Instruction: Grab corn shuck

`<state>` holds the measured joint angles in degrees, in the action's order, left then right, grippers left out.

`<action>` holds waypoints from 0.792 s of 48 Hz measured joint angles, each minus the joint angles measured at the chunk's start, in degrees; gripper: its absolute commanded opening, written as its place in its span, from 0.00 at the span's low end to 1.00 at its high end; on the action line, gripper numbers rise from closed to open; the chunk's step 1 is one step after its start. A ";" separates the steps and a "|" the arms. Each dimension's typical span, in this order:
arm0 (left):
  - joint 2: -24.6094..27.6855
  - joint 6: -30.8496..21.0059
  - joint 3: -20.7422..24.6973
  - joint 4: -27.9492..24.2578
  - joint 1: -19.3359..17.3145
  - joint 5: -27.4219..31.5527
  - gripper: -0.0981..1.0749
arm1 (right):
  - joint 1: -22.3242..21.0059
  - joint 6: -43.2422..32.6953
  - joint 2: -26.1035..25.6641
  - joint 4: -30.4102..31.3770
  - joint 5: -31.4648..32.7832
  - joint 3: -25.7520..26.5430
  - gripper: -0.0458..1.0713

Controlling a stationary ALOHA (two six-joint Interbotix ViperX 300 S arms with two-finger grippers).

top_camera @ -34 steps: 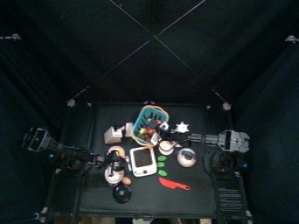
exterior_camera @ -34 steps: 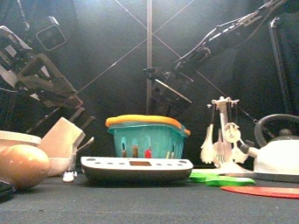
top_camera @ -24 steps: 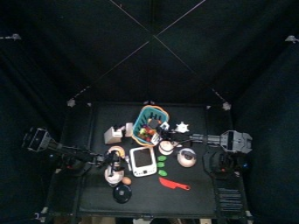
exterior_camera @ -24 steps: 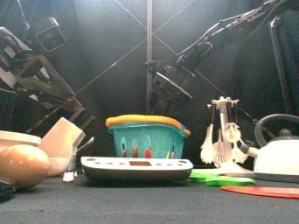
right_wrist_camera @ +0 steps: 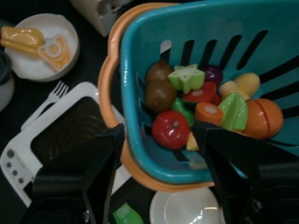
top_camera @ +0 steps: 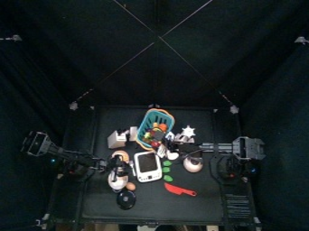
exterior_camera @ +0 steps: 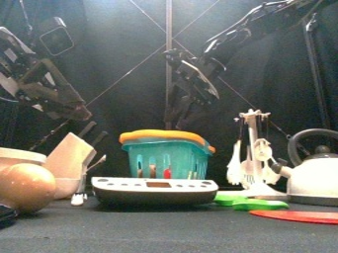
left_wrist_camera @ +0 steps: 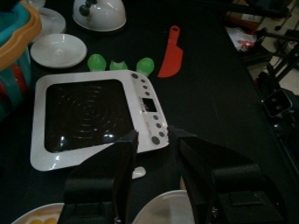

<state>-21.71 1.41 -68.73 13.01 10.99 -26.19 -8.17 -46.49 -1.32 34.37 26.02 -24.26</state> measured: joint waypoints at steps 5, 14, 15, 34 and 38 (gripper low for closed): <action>-0.88 -0.09 0.00 0.00 0.00 0.18 0.72 | 0.97 -0.09 -0.79 -0.09 0.88 -0.88 0.88; -1.85 -0.18 0.00 0.09 0.00 1.23 0.72 | 4.57 -0.18 -3.25 -0.18 2.55 -3.08 0.88; -1.93 -0.09 0.00 0.09 0.00 1.32 0.72 | 5.10 -0.44 -3.60 -0.18 2.64 -3.52 0.88; -2.29 -0.18 0.00 2.37 -0.79 2.55 0.72 | 17.31 -0.26 -5.54 -4.04 2.90 -9.23 0.87; -2.72 -0.18 -0.09 3.16 -0.79 2.64 0.72 | 19.42 -0.26 -5.63 -4.92 3.16 -10.46 0.87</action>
<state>-24.43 1.23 -68.82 16.17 10.20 -23.55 11.25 -46.76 -6.94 29.44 29.18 -34.72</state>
